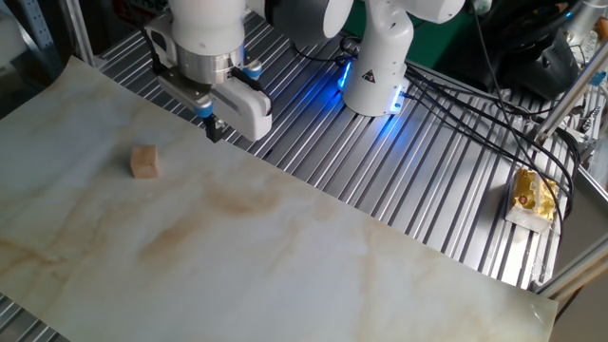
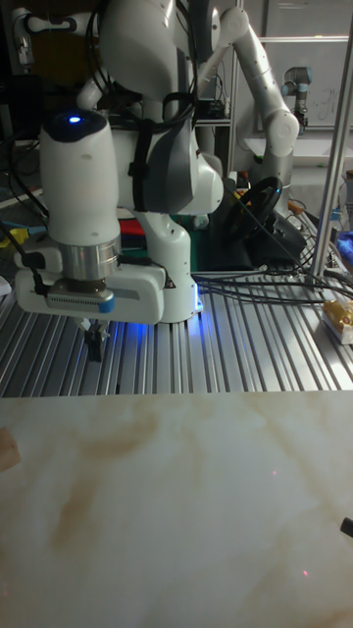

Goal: Pick up the small block on the left and move it to the right

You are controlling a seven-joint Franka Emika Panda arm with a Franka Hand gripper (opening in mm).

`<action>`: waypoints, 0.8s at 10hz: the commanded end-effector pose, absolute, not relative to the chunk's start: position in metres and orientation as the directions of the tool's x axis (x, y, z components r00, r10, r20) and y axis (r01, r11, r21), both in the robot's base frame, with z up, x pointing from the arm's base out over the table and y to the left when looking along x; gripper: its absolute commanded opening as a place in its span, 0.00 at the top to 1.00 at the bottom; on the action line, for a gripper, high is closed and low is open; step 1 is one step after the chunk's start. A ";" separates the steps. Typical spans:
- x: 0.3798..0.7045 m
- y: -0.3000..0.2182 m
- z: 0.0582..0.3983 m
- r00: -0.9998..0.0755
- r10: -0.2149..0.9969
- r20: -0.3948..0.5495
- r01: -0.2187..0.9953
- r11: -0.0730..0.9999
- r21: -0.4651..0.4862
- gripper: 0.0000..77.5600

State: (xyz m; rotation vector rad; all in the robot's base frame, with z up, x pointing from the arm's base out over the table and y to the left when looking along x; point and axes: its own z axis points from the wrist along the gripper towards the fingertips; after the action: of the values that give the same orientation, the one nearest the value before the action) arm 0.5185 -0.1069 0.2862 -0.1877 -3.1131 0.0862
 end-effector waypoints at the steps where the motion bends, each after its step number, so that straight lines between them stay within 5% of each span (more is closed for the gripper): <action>1: 0.520 -0.109 0.285 -0.994 0.112 -0.020 0.113 0.992 -0.050 1.00; 8: 0.529 -0.129 0.279 -1.000 0.017 -0.018 0.018 0.999 -0.047 1.00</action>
State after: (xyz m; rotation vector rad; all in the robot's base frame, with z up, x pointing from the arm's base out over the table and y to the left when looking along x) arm 0.5285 -0.1253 0.2758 -0.0464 -3.1637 0.0799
